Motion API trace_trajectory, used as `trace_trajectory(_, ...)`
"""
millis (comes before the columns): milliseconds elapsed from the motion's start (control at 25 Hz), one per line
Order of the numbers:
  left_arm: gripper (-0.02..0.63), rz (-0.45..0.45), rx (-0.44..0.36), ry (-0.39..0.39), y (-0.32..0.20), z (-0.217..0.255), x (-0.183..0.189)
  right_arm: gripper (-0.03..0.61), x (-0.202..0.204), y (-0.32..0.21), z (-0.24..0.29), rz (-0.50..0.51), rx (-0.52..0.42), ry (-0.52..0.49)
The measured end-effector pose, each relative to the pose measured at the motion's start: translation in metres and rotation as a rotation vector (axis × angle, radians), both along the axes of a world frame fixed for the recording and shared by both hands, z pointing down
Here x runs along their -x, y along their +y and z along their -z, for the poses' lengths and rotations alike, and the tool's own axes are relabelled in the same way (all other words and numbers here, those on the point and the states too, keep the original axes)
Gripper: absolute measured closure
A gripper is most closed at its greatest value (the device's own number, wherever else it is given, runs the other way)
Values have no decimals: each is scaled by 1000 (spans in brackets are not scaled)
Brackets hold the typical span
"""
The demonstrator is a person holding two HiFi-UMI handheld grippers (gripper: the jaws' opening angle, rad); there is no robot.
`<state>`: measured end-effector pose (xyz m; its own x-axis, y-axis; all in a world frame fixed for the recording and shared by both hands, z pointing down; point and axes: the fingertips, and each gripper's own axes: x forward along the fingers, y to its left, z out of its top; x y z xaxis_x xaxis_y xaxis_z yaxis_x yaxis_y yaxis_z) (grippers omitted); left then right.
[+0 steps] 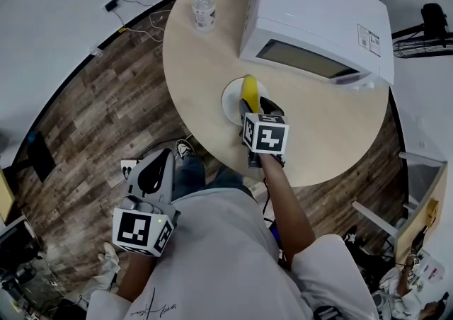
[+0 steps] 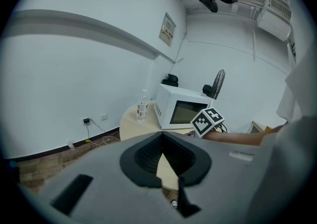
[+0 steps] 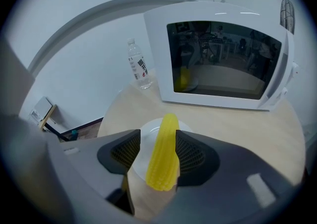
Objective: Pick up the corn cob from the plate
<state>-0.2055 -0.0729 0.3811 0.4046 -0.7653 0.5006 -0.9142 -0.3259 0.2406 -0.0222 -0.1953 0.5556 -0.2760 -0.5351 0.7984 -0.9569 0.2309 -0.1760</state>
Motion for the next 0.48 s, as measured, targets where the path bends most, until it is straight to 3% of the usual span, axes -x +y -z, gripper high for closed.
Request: trace_trajectory(480, 618, -2, 19, -17, 5, -6, 8, 318, -4, -3, -29, -10, 64, 62)
